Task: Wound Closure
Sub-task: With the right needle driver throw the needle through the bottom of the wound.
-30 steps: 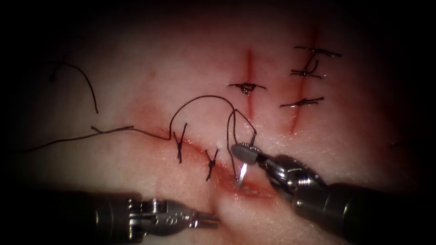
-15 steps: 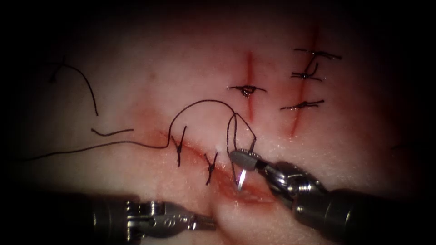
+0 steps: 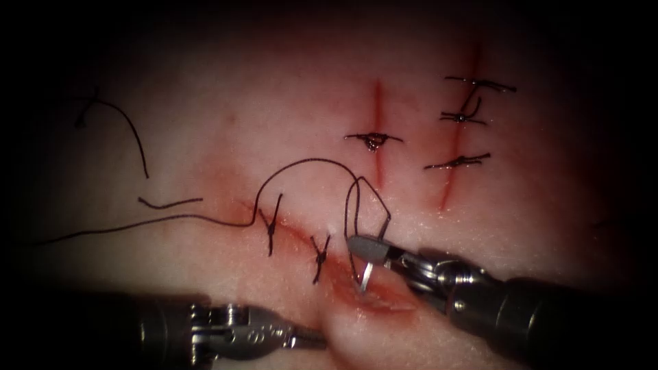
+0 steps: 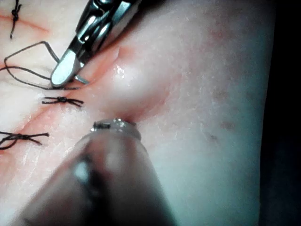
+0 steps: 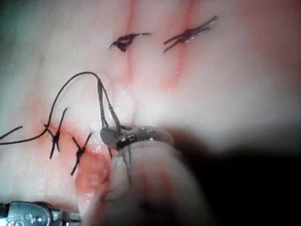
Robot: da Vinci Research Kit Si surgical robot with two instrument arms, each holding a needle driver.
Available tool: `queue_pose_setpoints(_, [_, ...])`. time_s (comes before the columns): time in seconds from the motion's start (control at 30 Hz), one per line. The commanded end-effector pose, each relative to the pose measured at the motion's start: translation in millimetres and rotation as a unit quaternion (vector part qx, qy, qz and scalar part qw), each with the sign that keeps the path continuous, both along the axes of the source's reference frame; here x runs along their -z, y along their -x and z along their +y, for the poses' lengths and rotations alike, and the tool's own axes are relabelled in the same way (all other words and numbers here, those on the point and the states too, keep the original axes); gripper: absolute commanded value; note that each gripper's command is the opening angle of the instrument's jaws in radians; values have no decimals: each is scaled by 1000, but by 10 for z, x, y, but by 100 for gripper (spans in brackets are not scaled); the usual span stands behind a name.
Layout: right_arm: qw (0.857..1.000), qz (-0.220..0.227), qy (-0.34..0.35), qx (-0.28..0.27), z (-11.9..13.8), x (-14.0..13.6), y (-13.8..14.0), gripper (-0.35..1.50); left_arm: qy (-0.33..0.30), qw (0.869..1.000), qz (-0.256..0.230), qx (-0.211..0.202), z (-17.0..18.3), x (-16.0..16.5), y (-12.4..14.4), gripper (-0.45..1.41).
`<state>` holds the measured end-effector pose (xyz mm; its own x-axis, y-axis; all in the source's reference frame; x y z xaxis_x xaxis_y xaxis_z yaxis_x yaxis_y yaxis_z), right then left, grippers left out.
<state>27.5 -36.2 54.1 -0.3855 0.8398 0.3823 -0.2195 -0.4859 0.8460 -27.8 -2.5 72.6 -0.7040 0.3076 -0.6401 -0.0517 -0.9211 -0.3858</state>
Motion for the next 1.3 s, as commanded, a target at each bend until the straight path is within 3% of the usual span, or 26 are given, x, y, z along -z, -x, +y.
queue_pose_setpoints(0.03, [1000,0,4,2,3,0,-8,-35,-1,1000,0,0,-4,-5,4,-16])
queue_pose_setpoints(0.1, [1000,-17,24,3,3,4,-6,-35,-1,1000,0,0,-4,-5,4,-16])
queue_pose_setpoints(0.13, [997,-49,65,2,3,10,-3,-35,-1,1000,0,0,-4,-5,5,-16])
queue_pose_setpoints(0.23, [986,-93,139,-11,5,22,1,-35,-3,1000,1,2,-3,-6,4,-16])
queue_pose_setpoints(0.37, [976,-122,182,-5,-1,25,-1,-35,-3,1000,1,2,-4,-6,4,-16])
queue_pose_setpoints(0.47, [957,-163,240,-2,-3,31,-5,-35,-3,1000,1,2,-5,-5,4,-16])
queue_pose_setpoints(0.7, [955,-156,252,18,-12,47,-31,-35,-2,1000,2,4,-5,-6,6,-16])
queue_pose_setpoints(0.8, [956,-152,249,33,-17,40,-40,-35,-3,1000,3,2,-5,-6,6,-16])
queue_pose_setpoints(1.03, [975,-122,186,27,-25,24,-38,-35,-3,1000,4,2,-5,-6,6,-16])
queue_pose_setpoints(1.3, [975,-117,190,8,-12,26,-23,-35,-4,1000,5,2,-6,-4,5,-15])
